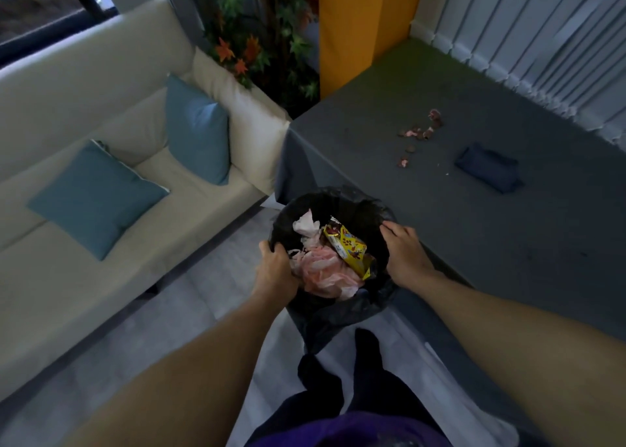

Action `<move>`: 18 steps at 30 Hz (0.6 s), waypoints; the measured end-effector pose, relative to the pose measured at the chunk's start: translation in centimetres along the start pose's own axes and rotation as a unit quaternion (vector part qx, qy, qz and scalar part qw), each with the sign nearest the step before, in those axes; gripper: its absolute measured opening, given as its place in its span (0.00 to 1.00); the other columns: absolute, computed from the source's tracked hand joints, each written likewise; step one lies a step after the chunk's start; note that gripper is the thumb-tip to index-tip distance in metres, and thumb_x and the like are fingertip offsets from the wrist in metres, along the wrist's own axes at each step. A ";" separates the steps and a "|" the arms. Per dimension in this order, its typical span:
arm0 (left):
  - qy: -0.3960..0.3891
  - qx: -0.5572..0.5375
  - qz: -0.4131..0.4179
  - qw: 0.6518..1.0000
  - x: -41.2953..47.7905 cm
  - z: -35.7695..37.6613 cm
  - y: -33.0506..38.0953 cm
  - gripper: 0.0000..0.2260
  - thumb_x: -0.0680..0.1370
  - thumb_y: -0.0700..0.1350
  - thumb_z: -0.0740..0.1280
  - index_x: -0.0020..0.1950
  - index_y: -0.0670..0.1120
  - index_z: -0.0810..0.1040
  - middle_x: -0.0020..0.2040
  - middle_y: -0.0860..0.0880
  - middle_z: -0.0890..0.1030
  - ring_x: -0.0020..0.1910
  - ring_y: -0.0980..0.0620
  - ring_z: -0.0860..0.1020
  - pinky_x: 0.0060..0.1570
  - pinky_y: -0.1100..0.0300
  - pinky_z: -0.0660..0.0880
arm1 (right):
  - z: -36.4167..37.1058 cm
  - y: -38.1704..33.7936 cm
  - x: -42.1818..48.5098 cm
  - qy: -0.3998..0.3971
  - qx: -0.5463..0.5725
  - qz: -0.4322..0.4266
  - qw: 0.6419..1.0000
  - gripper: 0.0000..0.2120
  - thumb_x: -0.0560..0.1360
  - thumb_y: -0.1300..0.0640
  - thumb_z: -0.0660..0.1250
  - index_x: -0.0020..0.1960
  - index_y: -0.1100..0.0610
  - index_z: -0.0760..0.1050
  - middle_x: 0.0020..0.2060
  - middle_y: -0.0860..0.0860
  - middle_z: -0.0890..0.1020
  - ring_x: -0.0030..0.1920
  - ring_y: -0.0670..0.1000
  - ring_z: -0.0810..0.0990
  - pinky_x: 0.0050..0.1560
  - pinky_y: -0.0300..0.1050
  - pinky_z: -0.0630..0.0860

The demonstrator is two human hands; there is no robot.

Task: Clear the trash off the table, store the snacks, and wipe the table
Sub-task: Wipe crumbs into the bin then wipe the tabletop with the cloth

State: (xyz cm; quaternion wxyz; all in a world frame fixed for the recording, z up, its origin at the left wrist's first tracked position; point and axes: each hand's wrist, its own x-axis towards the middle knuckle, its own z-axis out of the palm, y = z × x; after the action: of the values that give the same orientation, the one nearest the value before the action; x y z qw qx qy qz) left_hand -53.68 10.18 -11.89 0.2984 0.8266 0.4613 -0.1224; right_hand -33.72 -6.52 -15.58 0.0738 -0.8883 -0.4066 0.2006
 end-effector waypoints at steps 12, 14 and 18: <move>0.032 -0.026 0.003 0.999 0.7 2.5 0.9 0.17 0.78 0.43 0.67 0.65 0.47 0.67 0.65 0.46 0.64 0.57 0.37 0.75 0.55 0.44 0.76 | -2.1 1.4 0.0 0.065 0.045 0.030 0.996 0.30 0.78 0.61 0.62 0.78 0.57 0.60 0.76 0.51 0.63 0.74 0.54 0.59 0.74 0.47 0.59; 0.034 -0.015 0.018 0.999 0.7 2.9 1.0 0.18 0.79 0.41 0.67 0.66 0.46 0.67 0.66 0.45 0.64 0.57 0.38 0.76 0.53 0.47 0.77 | -2.4 1.9 -0.1 0.071 0.039 0.046 0.996 0.30 0.79 0.59 0.63 0.79 0.56 0.59 0.76 0.50 0.63 0.74 0.54 0.59 0.75 0.48 0.59; 0.026 -0.007 0.010 1.000 0.6 3.6 1.5 0.19 0.78 0.40 0.67 0.68 0.45 0.67 0.68 0.44 0.64 0.56 0.37 0.77 0.49 0.50 0.75 | -2.9 2.6 -0.2 0.079 0.043 0.063 0.994 0.29 0.79 0.58 0.63 0.79 0.55 0.59 0.76 0.50 0.64 0.74 0.54 0.60 0.74 0.51 0.62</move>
State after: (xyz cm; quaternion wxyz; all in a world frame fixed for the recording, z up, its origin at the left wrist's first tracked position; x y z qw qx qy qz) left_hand -51.83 7.81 -14.47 0.2935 0.8321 0.4612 -0.0941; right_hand -30.84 -8.24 -13.63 0.1313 -0.9210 -0.3339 0.1518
